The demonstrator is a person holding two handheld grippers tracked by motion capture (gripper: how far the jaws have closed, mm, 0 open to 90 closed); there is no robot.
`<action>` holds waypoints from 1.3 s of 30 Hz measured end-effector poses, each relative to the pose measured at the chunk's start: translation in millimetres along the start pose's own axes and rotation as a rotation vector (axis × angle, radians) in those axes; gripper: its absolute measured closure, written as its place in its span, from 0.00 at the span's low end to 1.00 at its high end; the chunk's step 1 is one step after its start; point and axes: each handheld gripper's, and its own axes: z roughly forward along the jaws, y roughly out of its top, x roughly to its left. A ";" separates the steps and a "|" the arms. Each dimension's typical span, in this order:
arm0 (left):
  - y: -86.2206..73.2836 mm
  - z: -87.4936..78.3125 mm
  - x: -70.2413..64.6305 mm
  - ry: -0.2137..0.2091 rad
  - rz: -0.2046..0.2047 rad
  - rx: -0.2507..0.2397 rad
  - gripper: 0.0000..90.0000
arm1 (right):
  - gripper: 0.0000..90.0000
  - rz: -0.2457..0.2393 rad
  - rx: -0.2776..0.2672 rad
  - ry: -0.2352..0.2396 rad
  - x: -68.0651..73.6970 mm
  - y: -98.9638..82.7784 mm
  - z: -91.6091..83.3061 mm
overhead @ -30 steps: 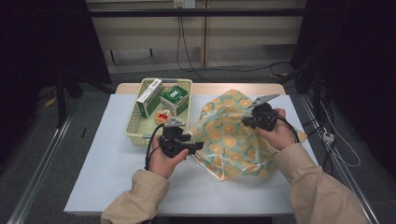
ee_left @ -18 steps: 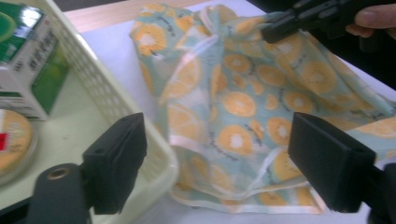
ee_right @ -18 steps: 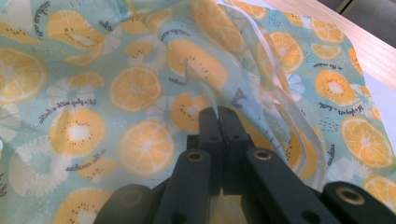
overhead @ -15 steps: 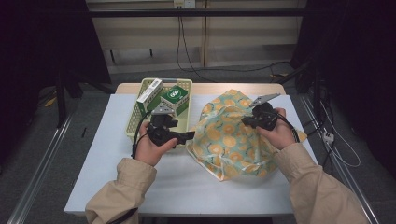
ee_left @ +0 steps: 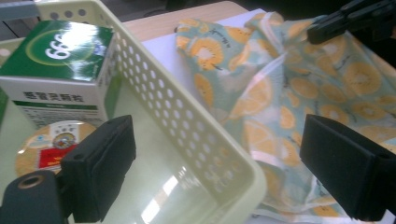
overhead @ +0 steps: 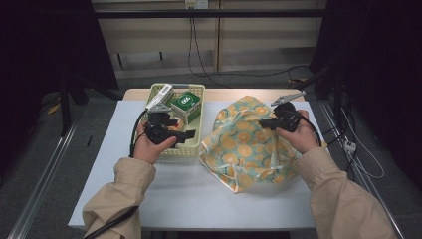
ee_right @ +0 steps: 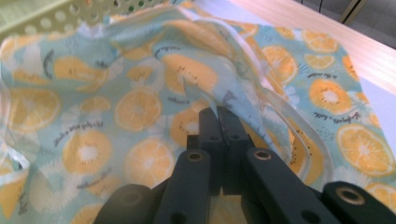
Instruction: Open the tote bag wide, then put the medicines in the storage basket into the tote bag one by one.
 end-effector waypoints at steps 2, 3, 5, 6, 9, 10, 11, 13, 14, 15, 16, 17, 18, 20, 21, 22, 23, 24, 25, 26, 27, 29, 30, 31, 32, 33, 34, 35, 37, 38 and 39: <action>1.3 -0.5 5.8 0.003 0.003 -0.009 0.11 | 1.00 0.017 -0.005 0.008 -2.4 1.8 -0.4; 1.5 -0.6 7.4 0.006 0.003 -0.012 0.11 | 1.00 0.017 -0.006 0.011 -3.0 1.9 0.0; 2.4 -1.5 12.1 0.017 0.005 -0.015 0.11 | 1.00 0.023 -0.004 0.021 -3.2 1.2 1.4; 2.5 -1.5 14.5 0.018 0.003 -0.024 0.11 | 1.00 0.020 -0.002 0.026 -3.2 0.7 2.4; 4.0 -1.1 21.4 0.024 0.007 -0.015 0.10 | 1.00 0.017 0.004 0.033 -2.0 0.4 3.9; 4.1 -0.6 23.1 0.023 -0.001 -0.019 0.09 | 1.00 0.020 0.006 0.035 -1.2 0.7 4.0; 4.6 -0.4 24.9 0.028 0.000 -0.016 0.09 | 1.00 0.013 0.003 0.037 -0.9 1.0 4.1; 5.5 0.8 28.1 0.028 0.007 -0.015 0.08 | 1.00 0.010 0.005 0.038 -0.4 0.8 3.9; 5.8 1.7 29.3 0.030 0.008 -0.021 0.08 | 1.00 0.010 0.005 0.039 -0.2 0.3 4.0; 6.6 2.1 30.9 0.041 0.024 -0.018 0.08 | 1.00 0.016 0.002 0.042 0.0 -0.5 4.0; 7.0 3.0 32.0 0.041 0.030 -0.019 0.07 | 1.00 0.020 0.001 0.044 0.0 -1.3 3.8; 7.4 3.8 33.5 0.042 0.043 -0.014 0.07 | 1.00 0.019 -0.001 0.045 -0.2 -2.2 4.0; 7.5 5.0 34.7 0.047 0.043 -0.007 0.07 | 1.00 0.015 0.003 0.043 -0.6 -2.8 3.6; 7.5 6.9 37.6 0.024 0.028 0.000 0.07 | 1.00 0.014 0.011 0.038 -0.2 -3.5 2.9; 7.3 8.0 39.4 0.018 0.012 -0.006 0.07 | 1.00 0.005 0.012 0.033 -0.4 -3.9 2.3; 7.5 8.9 40.1 0.023 0.004 -0.003 0.07 | 1.00 0.011 0.003 0.039 -0.8 -4.7 1.6; 7.7 10.4 41.9 0.026 0.006 -0.001 0.07 | 1.00 0.016 0.002 0.040 -0.7 -5.0 1.1; 8.0 11.1 43.0 0.026 0.011 0.003 0.07 | 1.00 0.013 0.002 0.037 -0.8 -5.6 0.5; 8.6 12.3 43.9 0.028 0.010 0.005 0.07 | 1.00 0.014 0.002 0.039 -0.8 -6.0 0.2; 9.4 13.7 44.9 0.029 0.007 0.002 0.07 | 1.00 0.013 0.004 0.039 -0.8 -6.3 0.0; 10.4 15.2 45.4 0.024 0.001 -0.004 0.07 | 1.00 0.011 0.004 0.037 -0.9 -6.5 -0.2; 11.6 16.5 47.7 0.016 0.015 -0.003 0.08 | 1.00 0.013 0.000 0.041 -0.8 -6.7 -0.4; 12.3 17.3 49.5 0.021 0.024 -0.001 0.08 | 1.00 0.013 -0.002 0.039 -0.5 -6.8 -0.4; 12.6 17.9 50.5 0.026 0.031 0.002 0.08 | 1.00 0.013 0.002 0.040 -0.2 -7.0 -0.4; 12.7 18.6 52.5 0.032 0.043 0.007 0.08 | 1.00 0.012 0.003 0.038 0.0 -7.0 -0.4; 12.8 19.3 54.9 0.037 0.041 0.014 0.08 | 1.00 0.009 0.001 0.037 0.1 -7.1 -0.3; 12.7 20.3 56.9 0.042 0.031 0.013 0.08 | 1.00 0.008 0.001 0.039 0.2 -7.2 -0.3; 13.0 20.7 59.3 0.059 0.039 0.023 0.08 | 1.00 0.007 0.000 0.037 0.3 -7.2 -0.3; 12.9 22.9 63.0 0.066 0.044 0.029 0.08 | 1.00 0.008 0.000 0.039 0.3 -7.3 -0.3; 12.8 24.0 64.5 0.071 0.048 0.033 0.08 | 1.00 0.010 0.001 0.039 0.6 -7.4 -0.1; 12.3 26.3 66.2 0.068 0.050 0.048 0.08 | 1.00 0.009 0.000 0.039 0.6 -7.6 0.0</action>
